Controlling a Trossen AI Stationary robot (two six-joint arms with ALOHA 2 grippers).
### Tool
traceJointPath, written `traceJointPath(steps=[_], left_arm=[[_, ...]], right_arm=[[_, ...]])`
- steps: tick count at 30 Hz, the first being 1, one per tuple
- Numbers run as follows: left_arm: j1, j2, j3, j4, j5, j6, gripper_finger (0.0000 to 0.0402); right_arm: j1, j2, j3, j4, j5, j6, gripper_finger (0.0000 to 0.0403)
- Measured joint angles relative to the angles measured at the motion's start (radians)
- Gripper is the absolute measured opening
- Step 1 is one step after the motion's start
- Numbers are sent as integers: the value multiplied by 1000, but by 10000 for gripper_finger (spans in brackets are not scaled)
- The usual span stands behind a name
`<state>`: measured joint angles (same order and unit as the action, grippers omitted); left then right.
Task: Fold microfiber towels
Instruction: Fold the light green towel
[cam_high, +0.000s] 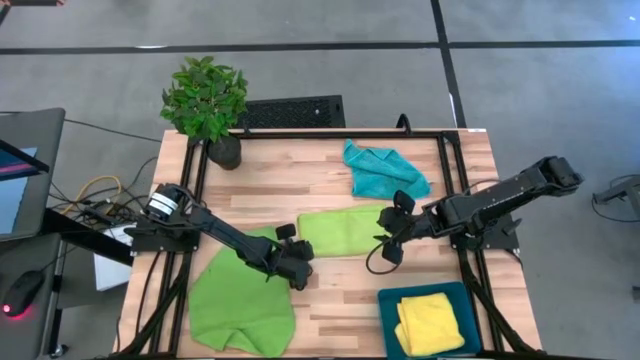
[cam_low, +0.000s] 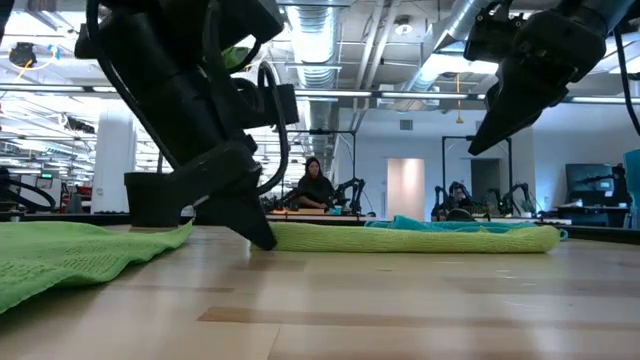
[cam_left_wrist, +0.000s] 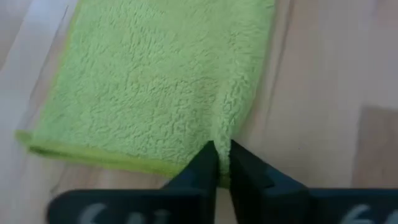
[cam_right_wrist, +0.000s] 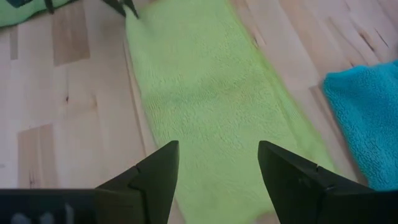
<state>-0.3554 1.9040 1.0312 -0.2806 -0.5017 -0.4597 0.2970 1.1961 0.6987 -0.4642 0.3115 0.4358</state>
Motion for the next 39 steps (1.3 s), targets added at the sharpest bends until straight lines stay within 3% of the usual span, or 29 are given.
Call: traceJointPath(steps=[8, 15, 28, 35, 39], left_arm=[[43, 2, 169, -192, -1, 96, 3], [82, 1, 281, -197, 15, 285, 2], [176, 1, 315, 2, 88, 503, 1], [217, 15, 316, 125, 187, 589, 0], [234, 42, 317, 180, 190, 626, 0]], right_arm=[[-11, 7, -12, -24, -8, 0, 244], [-54, 59, -62, -27, -62, 0, 244], [-156, 291, -85, 62, -78, -51, 244], [-168, 308, -84, 78, -84, -51, 244], [-168, 273, -87, 65, -87, -55, 244]])
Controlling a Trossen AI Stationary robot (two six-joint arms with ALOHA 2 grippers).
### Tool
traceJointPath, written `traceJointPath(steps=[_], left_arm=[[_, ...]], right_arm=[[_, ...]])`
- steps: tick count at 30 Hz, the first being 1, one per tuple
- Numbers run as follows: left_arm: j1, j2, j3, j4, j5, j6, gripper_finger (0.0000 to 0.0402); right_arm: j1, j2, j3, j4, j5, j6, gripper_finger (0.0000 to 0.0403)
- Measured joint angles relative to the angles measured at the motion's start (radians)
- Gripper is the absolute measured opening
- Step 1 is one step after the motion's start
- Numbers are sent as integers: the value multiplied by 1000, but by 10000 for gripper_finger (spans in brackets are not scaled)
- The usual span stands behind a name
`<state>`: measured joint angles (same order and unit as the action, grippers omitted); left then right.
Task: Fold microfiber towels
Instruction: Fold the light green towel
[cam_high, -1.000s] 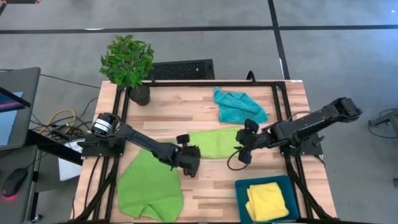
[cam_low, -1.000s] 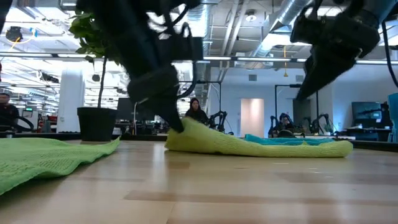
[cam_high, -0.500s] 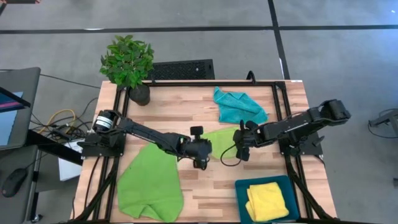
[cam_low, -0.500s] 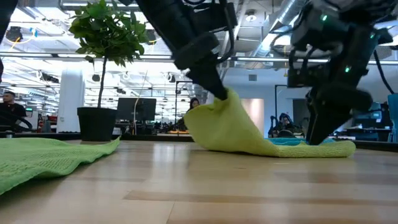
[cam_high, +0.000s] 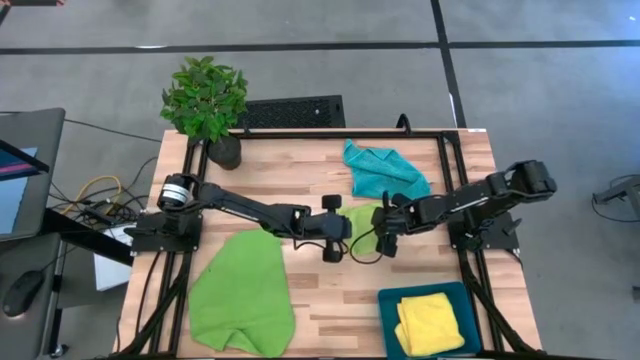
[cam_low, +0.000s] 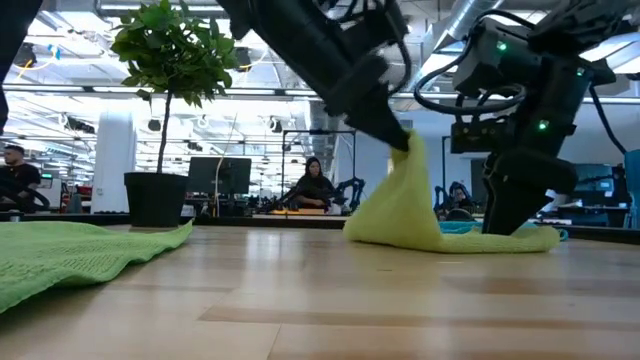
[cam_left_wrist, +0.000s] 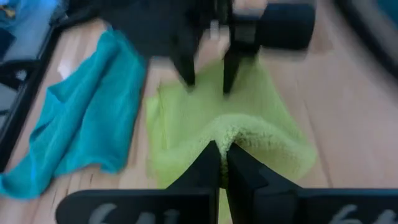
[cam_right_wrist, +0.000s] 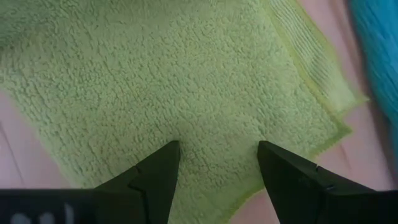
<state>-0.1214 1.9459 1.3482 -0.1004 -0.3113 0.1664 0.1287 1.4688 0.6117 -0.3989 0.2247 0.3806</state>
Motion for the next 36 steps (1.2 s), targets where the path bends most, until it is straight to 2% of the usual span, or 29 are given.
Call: traceJointPath(steps=[12, 16, 23, 27, 36], left_arm=[[40, 8, -1, 116, 21, 54, 0], [39, 8, -1, 161, 67, 103, 0], [52, 60, 9, 249, 78, 127, 0], [65, 102, 63, 240, 20, 129, 0], [71, 105, 173, 219, -35, 216, 0]], right_arm=[[51, -287, 21, -104, 11, 10, 244], [67, -350, 21, -102, 21, 11, 244], [88, -417, 22, -109, 35, 12, 244], [104, -436, 22, -120, 39, 12, 244], [129, -441, 23, -122, 39, 13, 244]])
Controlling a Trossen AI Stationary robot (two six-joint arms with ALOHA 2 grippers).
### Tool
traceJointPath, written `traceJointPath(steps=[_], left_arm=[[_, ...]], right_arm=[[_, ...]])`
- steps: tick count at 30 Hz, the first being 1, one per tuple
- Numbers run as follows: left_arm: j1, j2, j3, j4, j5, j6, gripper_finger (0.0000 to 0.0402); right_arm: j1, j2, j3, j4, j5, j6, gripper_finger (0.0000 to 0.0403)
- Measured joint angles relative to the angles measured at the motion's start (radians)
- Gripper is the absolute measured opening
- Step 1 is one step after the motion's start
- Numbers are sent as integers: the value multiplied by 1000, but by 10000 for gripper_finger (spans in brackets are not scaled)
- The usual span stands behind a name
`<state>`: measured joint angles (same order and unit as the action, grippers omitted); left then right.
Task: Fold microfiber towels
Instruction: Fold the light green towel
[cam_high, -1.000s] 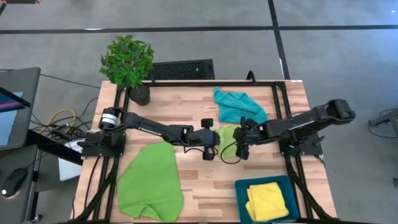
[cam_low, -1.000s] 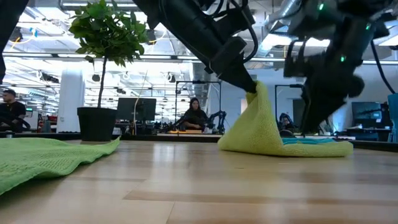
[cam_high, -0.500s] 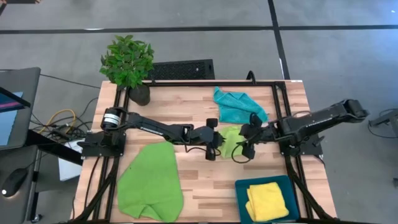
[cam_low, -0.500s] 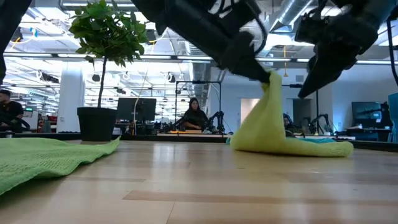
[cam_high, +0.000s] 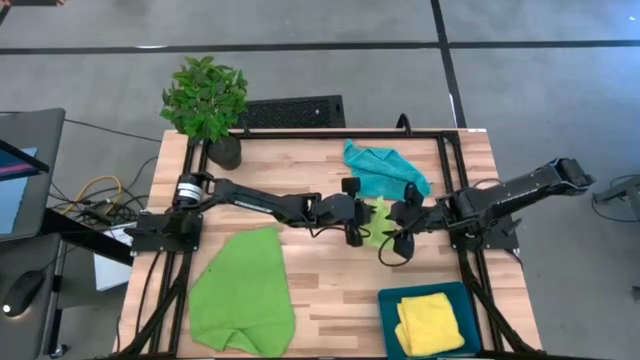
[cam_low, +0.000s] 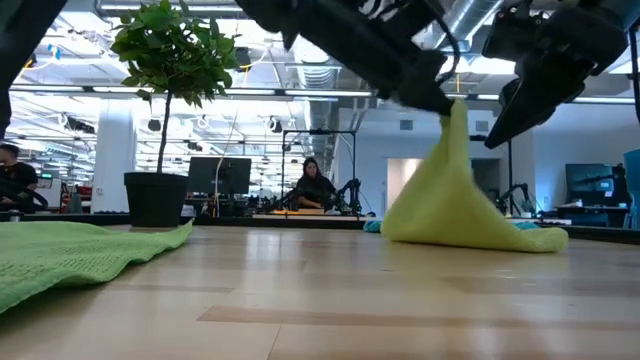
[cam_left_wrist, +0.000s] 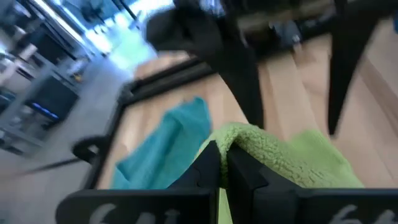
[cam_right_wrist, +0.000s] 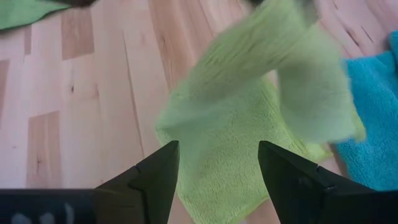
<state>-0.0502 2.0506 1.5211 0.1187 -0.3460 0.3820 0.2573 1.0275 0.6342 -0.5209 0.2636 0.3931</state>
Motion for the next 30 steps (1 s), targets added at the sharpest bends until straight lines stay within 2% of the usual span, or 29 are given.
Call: traceJointPath(steps=[7, 15, 22, 30], left_arm=[[12, 19, 6, -30, -60, -22, 0], [24, 46, 7, -43, -62, -85, 0], [24, 97, 7, -10, -3, -87, 1], [24, 97, 7, -2, 3, -115, 21]], right_arm=[[0, 0, 0, -2, 0, 0, 244], [5, 0, 0, -5, 0, 0, 244], [5, 0, 0, -9, -1, 0, 244], [4, 0, 0, -18, -1, 0, 244]])
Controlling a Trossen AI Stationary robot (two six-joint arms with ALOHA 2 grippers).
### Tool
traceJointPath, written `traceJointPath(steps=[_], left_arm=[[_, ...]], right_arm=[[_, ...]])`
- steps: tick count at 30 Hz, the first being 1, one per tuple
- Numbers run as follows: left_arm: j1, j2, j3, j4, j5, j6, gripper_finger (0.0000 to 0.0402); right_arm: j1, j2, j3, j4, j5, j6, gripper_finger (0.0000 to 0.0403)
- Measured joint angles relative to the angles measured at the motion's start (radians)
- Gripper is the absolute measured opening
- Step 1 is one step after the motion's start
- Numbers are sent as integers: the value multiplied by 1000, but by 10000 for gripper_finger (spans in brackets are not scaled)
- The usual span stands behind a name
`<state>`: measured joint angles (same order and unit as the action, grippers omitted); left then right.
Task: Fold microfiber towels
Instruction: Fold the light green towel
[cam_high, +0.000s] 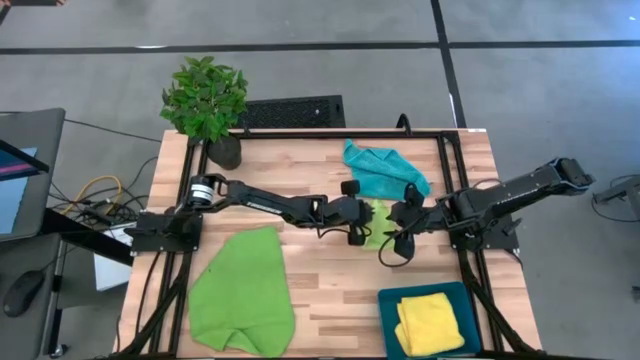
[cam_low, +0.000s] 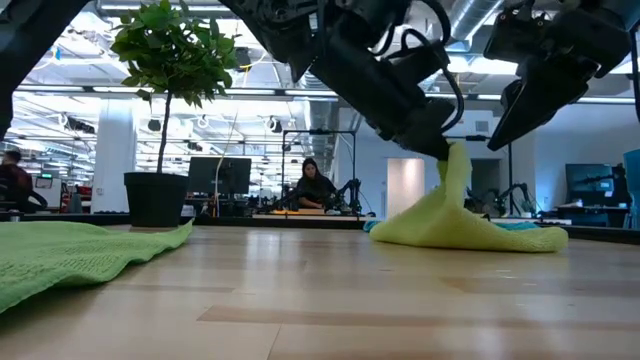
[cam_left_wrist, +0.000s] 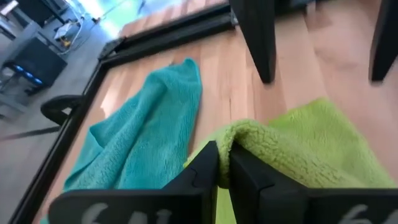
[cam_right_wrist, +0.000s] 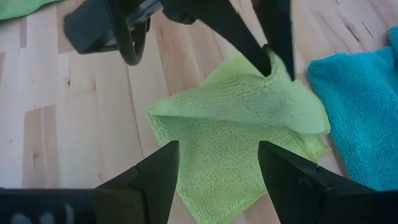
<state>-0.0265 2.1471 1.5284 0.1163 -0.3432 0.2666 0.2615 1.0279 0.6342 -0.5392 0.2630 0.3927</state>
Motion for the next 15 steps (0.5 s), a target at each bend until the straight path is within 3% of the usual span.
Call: traceJointPath(steps=[5, 15], left_arm=[[0, 0, 0, -2, 34, -9, 49], [0, 0, 0, 9, 82, -36, 145]], right_arm=[[0, 0, 0, 0, 0, 0, 244], [0, 0, 0, -1, 0, -1, 244]])
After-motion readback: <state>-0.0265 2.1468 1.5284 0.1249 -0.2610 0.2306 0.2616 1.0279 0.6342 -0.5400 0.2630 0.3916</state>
